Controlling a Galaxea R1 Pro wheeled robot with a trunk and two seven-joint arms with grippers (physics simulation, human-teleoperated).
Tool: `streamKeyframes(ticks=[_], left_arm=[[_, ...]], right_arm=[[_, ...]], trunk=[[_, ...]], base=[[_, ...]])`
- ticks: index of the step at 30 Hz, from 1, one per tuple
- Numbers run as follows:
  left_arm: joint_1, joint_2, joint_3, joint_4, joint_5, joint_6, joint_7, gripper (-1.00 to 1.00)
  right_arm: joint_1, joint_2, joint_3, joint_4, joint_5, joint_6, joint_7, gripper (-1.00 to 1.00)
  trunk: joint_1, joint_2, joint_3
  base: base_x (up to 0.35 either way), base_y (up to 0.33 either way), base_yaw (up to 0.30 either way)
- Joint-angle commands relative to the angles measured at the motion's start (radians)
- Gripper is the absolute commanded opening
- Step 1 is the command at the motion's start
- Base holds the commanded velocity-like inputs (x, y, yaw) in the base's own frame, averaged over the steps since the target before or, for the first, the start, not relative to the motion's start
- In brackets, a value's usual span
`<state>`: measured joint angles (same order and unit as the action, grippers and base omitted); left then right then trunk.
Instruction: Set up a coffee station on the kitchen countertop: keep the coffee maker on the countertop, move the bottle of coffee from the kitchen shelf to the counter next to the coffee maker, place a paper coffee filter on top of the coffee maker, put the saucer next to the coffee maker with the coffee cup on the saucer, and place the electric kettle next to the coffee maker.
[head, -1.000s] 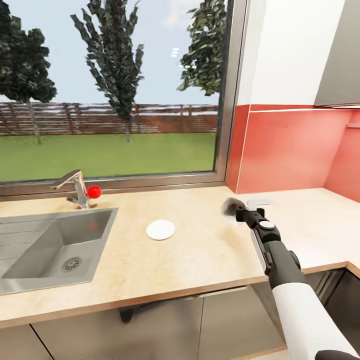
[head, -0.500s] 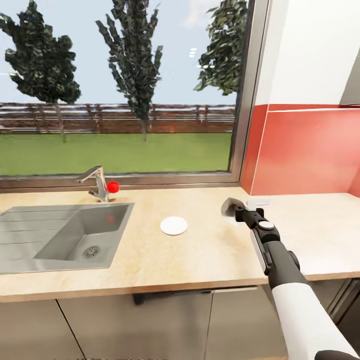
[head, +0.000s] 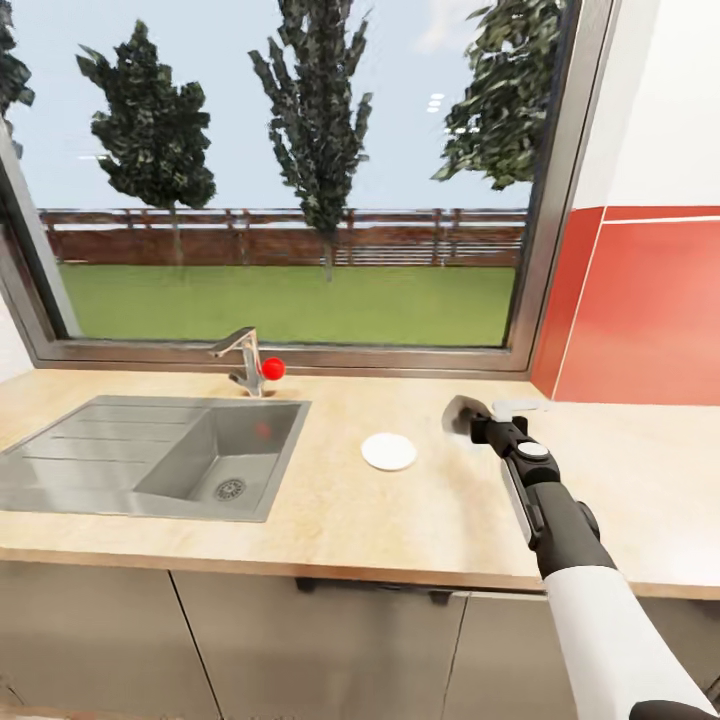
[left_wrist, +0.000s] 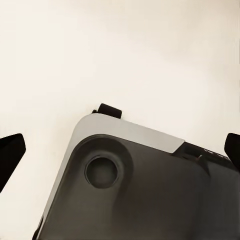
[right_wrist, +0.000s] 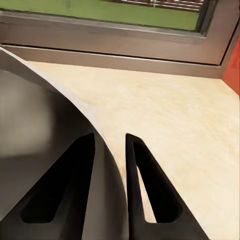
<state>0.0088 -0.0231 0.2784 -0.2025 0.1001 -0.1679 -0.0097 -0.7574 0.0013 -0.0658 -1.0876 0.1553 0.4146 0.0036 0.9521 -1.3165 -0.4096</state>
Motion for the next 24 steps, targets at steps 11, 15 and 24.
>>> streamKeyframes(ticks=[11, 15, 24], left_arm=[[0.0, 0.0, -0.002, -0.002, 0.01, -0.001, -0.001, 1.0], [0.0, 0.0, -0.002, -0.002, 0.01, -0.001, -0.001, 1.0], [0.0, 0.0, -0.002, -0.002, 0.01, -0.001, -0.001, 1.0]], right_arm=[[0.0, 0.0, 0.0, -0.001, 0.007, 0.006, 0.001, -1.0], [0.0, 0.0, 0.0, -0.001, 0.007, 0.006, 0.001, -1.0], [0.0, 0.0, 0.0, -0.001, 0.006, 0.006, 0.001, -1.0]], trunk=[[0.0, -0.001, -0.001], [0.0, -0.001, -0.001], [0.0, -0.001, -0.001]], base=[[0.0, 0.0, 0.271], [0.0, 0.0, 0.272], [0.0, 0.0, 0.272]])
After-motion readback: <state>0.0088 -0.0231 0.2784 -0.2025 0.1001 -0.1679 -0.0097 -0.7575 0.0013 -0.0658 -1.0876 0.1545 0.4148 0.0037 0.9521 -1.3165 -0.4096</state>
